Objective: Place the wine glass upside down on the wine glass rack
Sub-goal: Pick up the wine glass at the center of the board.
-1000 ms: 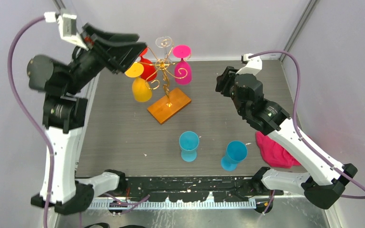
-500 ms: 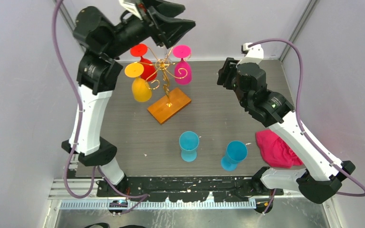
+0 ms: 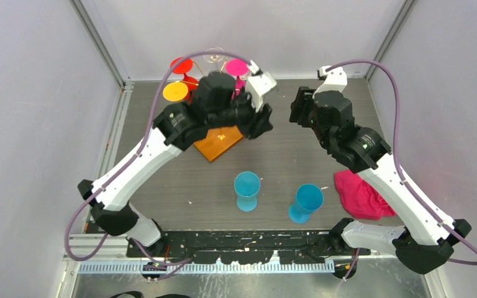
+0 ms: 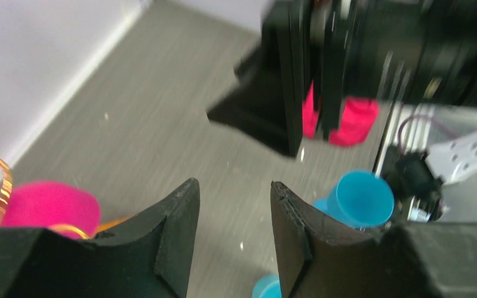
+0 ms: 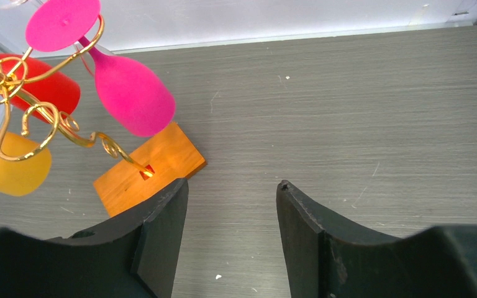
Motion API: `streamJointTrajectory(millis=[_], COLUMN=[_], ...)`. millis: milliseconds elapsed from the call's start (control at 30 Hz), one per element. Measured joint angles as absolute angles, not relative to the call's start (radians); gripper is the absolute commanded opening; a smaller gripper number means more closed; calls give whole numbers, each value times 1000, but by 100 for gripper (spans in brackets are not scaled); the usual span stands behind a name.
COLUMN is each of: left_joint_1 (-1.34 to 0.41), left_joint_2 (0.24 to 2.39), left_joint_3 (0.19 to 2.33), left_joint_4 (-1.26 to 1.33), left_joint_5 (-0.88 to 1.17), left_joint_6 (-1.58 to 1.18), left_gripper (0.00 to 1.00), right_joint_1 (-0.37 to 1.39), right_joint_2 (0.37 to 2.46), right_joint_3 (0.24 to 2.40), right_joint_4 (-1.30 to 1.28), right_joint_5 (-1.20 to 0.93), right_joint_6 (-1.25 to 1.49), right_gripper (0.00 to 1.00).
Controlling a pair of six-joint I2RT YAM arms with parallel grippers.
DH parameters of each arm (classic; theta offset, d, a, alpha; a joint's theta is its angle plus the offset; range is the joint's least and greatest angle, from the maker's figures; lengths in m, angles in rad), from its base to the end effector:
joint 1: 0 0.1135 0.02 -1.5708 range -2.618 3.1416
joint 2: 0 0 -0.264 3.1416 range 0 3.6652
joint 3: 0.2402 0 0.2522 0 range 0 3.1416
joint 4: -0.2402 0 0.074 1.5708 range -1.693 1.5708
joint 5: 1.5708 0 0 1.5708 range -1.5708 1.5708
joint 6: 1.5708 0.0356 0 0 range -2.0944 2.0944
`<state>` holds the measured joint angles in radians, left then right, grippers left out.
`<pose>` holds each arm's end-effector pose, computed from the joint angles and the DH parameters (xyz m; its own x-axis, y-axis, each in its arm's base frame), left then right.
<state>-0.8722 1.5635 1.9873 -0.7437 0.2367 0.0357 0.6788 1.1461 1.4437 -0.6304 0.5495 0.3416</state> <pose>0.1993 -0.2502 0.4988 -0.1704 0.2569 -0.9513 0.8942 0.4459 -0.0398 0.1879 0.1277 0.4491 -0.2902 0.1329 -0.9477 -0.0573 0.9861 0.1559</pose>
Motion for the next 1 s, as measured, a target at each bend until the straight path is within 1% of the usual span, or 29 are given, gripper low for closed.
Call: streamJointTrajectory(millis=[167,400,567,733,1000], left_joint_1=[-964,-981,-1007,-1031,-1057], left_joint_2=[1407,1259,1253,1253,1243], left_joint_3=[1746,1511,1390,1315,1206], left_joint_4=[-772,-747,-741,-736,-722], left_joint_5=[89,-8,-49,-69,-86], left_joint_6=[51,24,-15,-49,-124], left_gripper=[44,45,45,45,44], right_joint_1=[666,591,482,395,371], right_joint_2=[1089,1002,952,944,944], right_joint_3=[1393,1320,1277,1234,1200], right_joint_4=[-640,-667,-678,-681,-681], right_joint_5=[570,594,585,549,506], right_joint_6=[342,351,366,385,403], right_gripper=[62,66,67,67,67])
